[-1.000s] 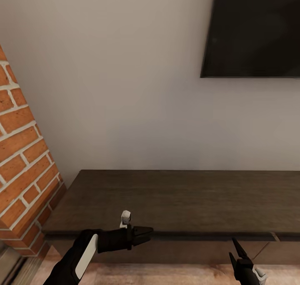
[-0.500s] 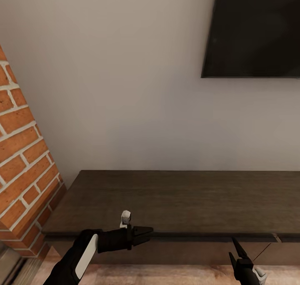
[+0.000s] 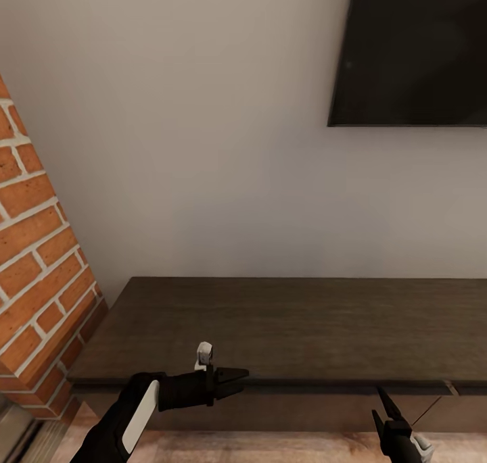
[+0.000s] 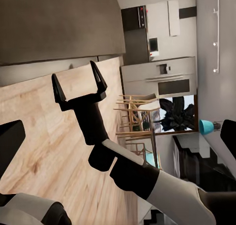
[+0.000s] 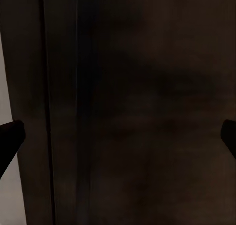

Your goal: Place each of the two pumpkins and all three candles from the living room inside a cabinet in the living room (use any cabinet), then make sure every cabinet is closed, and position the cauldron so it is next to a table in the living room.

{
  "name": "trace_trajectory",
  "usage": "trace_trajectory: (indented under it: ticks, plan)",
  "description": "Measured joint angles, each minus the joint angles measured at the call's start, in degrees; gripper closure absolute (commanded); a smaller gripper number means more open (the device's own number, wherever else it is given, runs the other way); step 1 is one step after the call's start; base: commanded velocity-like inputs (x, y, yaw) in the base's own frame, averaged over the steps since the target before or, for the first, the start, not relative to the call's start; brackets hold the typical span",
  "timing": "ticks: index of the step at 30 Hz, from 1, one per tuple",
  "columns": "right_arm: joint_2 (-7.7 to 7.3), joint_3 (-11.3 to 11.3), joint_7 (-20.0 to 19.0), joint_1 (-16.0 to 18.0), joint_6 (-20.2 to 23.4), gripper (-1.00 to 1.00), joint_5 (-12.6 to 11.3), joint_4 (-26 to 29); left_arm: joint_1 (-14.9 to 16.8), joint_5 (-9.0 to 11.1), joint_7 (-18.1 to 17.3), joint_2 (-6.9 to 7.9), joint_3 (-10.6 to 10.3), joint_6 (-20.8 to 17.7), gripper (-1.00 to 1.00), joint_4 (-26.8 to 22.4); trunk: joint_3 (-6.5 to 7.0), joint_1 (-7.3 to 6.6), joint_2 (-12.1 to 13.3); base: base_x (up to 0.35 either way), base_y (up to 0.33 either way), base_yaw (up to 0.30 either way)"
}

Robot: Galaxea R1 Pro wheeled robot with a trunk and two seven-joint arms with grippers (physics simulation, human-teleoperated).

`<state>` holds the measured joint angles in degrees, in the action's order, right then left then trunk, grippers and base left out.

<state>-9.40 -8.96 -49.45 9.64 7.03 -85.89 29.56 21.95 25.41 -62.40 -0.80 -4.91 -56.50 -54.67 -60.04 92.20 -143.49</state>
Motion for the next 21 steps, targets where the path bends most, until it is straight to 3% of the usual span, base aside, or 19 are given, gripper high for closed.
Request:
trace_trajectory:
  ticks: [21]
  plan:
    - [-0.01,0.0,-0.2,-0.6,0.3,-1.0,-0.2,0.2,0.0,0.0,0.0,0.01,0.0,0.0,-1.0,0.0,-0.01,0.0,0.0,0.035,0.005,0.0]
